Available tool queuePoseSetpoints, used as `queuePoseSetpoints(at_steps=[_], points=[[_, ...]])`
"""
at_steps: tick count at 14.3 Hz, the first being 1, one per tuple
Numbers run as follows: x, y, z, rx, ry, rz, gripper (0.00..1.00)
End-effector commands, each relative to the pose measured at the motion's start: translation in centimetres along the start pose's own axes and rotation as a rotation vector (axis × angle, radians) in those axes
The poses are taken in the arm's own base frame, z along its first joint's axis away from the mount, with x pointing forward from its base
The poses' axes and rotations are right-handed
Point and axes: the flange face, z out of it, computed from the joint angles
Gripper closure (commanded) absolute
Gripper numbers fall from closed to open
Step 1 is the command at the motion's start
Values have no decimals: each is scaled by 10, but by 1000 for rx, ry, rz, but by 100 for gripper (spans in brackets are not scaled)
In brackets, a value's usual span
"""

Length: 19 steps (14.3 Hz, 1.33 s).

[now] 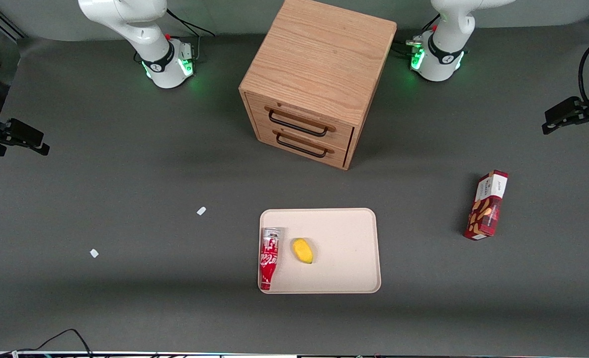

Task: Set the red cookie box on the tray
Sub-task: 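Move the left gripper toward the red shortbread box beside the tray, then lower the open left gripper over the red box and close on it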

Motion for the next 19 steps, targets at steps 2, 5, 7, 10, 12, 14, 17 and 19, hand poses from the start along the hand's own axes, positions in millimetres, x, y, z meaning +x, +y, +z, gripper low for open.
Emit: queuePoseSetpoints(at_steps=[2, 5, 7, 10, 12, 14, 17, 19], points=[[39, -18, 59, 0, -31, 183, 0], [71, -46, 111, 2, -17, 270, 0], [84, -49, 146, 8, -14, 303, 0], [82, -49, 209, 17, 4, 337, 0], [75, -47, 245, 35, 27, 353, 0], [66, -45, 284, 33, 30, 360, 0], [56, -41, 331, 39, 46, 379, 0], [56, -38, 352, 34, 31, 386, 0]])
